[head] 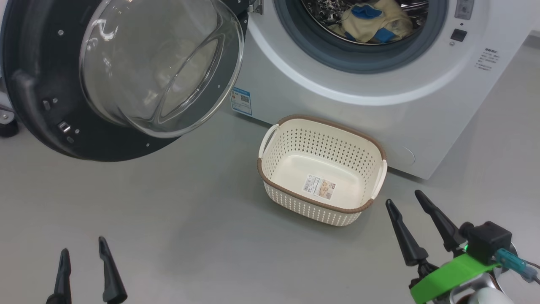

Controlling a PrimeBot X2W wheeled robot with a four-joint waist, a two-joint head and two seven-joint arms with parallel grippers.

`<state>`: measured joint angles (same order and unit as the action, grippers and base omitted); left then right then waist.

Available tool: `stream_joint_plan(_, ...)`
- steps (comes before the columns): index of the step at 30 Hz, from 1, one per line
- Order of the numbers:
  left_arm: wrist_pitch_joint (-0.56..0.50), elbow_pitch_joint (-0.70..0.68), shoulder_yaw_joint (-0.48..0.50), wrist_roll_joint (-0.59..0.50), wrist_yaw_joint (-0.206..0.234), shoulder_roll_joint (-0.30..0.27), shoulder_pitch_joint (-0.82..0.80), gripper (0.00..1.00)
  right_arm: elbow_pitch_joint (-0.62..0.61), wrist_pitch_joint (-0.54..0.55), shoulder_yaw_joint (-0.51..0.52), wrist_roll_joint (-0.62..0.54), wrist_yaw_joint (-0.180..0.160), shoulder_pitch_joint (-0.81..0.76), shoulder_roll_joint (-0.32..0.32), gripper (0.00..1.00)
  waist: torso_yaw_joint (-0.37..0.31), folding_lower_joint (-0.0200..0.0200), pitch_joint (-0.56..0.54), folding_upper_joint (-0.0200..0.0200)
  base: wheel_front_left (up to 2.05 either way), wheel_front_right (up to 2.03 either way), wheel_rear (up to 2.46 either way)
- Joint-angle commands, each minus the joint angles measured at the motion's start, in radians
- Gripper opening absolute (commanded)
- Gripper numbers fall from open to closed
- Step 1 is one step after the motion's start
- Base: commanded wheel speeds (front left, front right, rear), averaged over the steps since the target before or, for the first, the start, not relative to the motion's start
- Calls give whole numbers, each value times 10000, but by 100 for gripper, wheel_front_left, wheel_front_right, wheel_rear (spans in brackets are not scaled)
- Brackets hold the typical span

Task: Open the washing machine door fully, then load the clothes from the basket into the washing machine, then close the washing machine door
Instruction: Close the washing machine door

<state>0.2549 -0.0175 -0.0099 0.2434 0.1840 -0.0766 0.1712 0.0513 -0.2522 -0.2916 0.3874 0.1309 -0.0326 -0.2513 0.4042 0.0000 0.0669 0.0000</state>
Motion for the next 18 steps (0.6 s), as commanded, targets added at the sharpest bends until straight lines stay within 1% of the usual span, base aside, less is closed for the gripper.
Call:
stream_joint_plan(1, 69, -266, 398, -86, -42, 14, -188, 100, -253, -96, -145, 42, -2, 421, -267, 100, 56, 0, -16, 0, 0, 0, 0)
stream_joint_plan(18, 69, -228, 496, -91, -115, 156, -117, 100, -232, -96, -171, 72, -2, 408, -320, 100, 686, 0, 9, 0, 0, 0, 0)
